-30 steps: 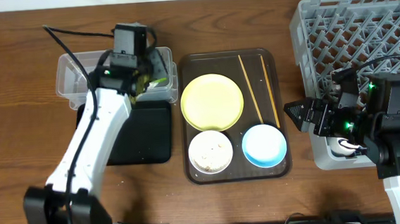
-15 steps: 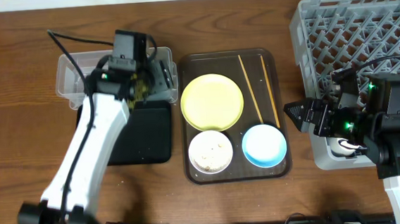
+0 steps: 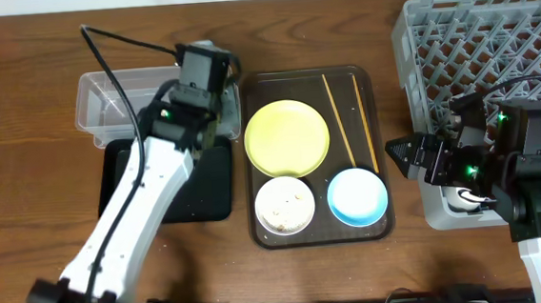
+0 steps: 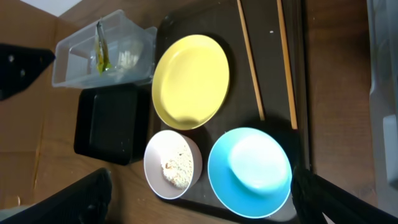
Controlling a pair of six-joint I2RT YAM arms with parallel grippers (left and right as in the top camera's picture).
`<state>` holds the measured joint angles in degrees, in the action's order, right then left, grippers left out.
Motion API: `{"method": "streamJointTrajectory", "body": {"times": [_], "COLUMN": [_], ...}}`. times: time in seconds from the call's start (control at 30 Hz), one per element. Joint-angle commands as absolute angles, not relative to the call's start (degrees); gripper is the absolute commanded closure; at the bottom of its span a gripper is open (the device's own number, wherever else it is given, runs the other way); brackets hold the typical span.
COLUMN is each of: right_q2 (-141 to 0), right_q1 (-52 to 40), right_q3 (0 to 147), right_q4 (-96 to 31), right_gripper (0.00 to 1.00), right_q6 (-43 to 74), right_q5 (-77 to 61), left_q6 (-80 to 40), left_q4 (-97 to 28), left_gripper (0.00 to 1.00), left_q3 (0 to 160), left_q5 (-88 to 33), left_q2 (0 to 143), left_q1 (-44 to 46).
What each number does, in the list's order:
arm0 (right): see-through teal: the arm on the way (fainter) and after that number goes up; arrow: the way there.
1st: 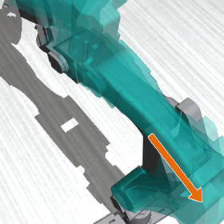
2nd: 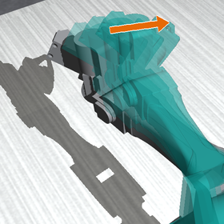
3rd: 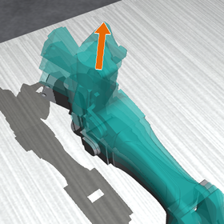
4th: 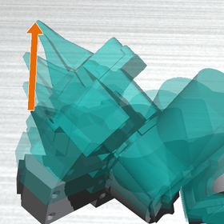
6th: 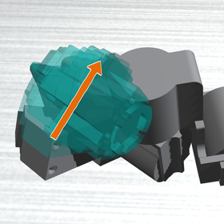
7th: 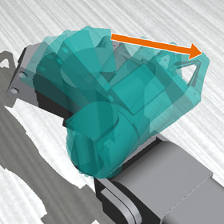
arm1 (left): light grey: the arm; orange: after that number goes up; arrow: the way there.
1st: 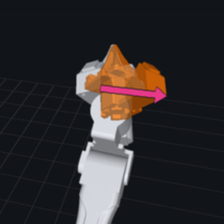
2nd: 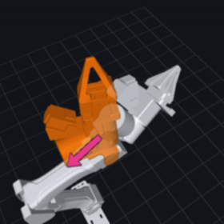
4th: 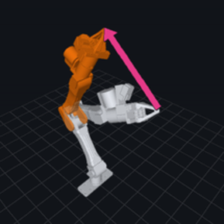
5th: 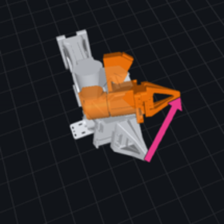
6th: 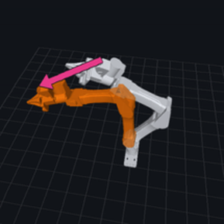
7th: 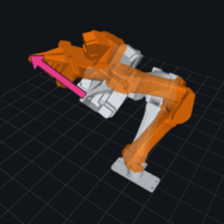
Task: Sort waste into correct bins and load items into the dishwasher rack
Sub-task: 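Carry the snack wrapper to the clear plastic bin and drop it, then grasp the pink bowl of rice with the left gripper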
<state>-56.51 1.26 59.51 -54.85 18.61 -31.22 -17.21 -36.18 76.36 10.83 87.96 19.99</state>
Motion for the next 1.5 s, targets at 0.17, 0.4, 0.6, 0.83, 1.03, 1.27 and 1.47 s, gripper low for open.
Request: {"method": "streamJointTrajectory", "body": {"times": [0.17,0.4,0.6,0.83,1.03,1.27,1.47], "right_q2": [-56.4,-56.4,-56.4,-56.4,-56.4,-56.4,-56.4], "right_q1": [0.4,0.4,0.4,0.4,0.4,0.4,0.4], "right_q3": [60.0,60.0,60.0,60.0,60.0,60.0,60.0], "right_q4": [-55.1,-55.1,-55.0,-55.1,-55.0,-55.0,-55.0], "right_gripper": [0.1,0.1,0.1,0.1,0.1,0.09,0.09], "right_q6": [17.8,17.8,17.8,17.8,17.7,17.7,17.8], "right_q5": [-31.1,-31.1,-31.1,-31.1,-31.1,-31.1,-31.1], "left_q6": [-12.4,-11.1,-11.2,-16.2,-19.0,-33.3,-38.9], "left_q4": [-30.3,-31.9,-32.0,-39.3,-54.0,-56.2,-48.9], "left_gripper": [0.94,0.94,0.66,0.57,0.58,0.58,0.59], "left_q3": [76.2,76.4,78.0,78.3,77.7,70.8,66.8], "left_q5": [5.1,5.1,4.4,-12.0,-12.2,-1.4,-1.2], "left_q2": [101.8,104.7,96.7,82.8,77.8,81.2,89.6], "left_q1": [13.0,9.7,9.3,10.8,21.5,38.8,48.4]}}
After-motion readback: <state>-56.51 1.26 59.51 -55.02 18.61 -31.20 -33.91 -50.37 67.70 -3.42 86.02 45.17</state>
